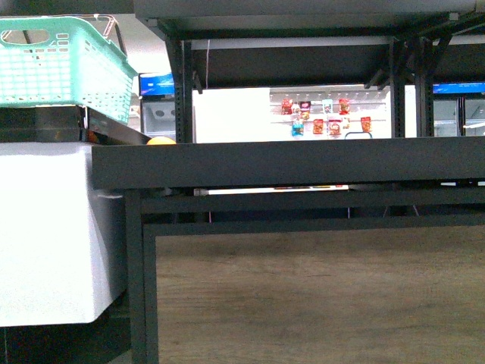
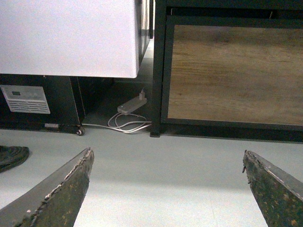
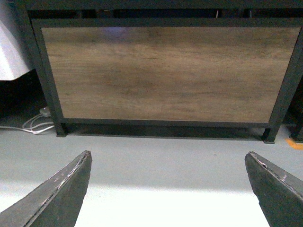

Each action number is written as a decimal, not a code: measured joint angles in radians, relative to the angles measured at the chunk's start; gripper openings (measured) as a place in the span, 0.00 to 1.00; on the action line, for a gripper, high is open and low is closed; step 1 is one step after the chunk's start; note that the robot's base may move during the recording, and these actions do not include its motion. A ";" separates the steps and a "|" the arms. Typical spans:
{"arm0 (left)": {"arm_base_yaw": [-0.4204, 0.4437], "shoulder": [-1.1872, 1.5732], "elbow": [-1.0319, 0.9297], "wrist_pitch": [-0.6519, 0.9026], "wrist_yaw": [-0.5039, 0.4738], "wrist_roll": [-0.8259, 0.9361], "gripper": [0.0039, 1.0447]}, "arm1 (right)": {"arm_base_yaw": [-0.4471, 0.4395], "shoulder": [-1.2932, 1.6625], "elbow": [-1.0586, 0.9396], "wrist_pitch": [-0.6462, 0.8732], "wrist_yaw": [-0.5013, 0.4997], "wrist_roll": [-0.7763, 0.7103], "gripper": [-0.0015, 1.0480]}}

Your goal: Pick lemon from shelf

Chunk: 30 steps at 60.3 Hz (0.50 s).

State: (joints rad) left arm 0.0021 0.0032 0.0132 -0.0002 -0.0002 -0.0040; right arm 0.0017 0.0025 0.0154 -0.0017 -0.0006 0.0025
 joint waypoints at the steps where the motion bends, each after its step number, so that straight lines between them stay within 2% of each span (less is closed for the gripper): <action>1: 0.000 0.000 0.000 0.000 0.000 0.000 0.92 | 0.000 0.000 0.000 0.000 0.000 0.000 0.93; 30: 0.000 0.000 0.000 0.000 0.000 0.000 0.92 | 0.000 0.000 0.000 0.000 0.000 0.000 0.93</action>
State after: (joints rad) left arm 0.0021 0.0029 0.0132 -0.0002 -0.0002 -0.0040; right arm 0.0017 0.0025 0.0154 -0.0017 -0.0006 0.0025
